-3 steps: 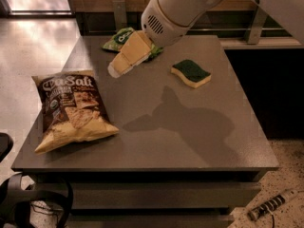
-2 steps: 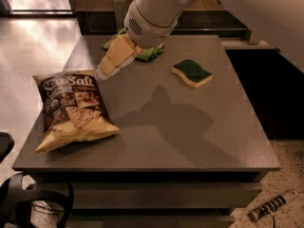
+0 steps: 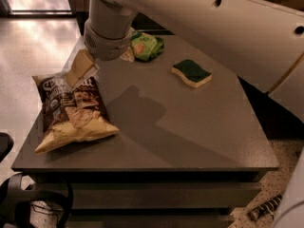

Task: Pick brown chip bag

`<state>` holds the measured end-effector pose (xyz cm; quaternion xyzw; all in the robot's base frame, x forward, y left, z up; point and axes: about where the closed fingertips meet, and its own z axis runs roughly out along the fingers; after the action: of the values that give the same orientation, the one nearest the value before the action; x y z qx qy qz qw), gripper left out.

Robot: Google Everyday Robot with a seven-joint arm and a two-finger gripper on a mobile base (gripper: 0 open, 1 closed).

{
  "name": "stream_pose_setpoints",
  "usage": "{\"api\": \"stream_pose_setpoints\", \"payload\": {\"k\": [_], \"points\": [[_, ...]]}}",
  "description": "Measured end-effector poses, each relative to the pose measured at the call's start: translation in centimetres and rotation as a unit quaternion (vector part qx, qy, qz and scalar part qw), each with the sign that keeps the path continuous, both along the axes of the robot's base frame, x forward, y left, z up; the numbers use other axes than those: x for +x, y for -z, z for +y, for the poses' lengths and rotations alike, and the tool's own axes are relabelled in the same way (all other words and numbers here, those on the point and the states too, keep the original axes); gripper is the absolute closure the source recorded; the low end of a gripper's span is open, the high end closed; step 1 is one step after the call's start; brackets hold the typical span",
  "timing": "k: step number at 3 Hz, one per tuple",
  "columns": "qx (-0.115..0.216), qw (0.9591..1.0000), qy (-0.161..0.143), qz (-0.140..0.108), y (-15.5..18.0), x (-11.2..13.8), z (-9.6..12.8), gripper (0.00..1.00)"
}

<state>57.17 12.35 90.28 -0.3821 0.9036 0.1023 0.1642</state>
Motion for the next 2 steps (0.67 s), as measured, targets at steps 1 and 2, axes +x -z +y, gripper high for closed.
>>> {"api": "stream_pose_setpoints", "payload": {"k": [1, 2], "points": [[0.000, 0.9997, -0.012, 0.020, 1.1, -1.2, 2.1, 0.00], [0.000, 0.9979, -0.025, 0.060, 3.0, -3.0, 4.1, 0.00]]}}
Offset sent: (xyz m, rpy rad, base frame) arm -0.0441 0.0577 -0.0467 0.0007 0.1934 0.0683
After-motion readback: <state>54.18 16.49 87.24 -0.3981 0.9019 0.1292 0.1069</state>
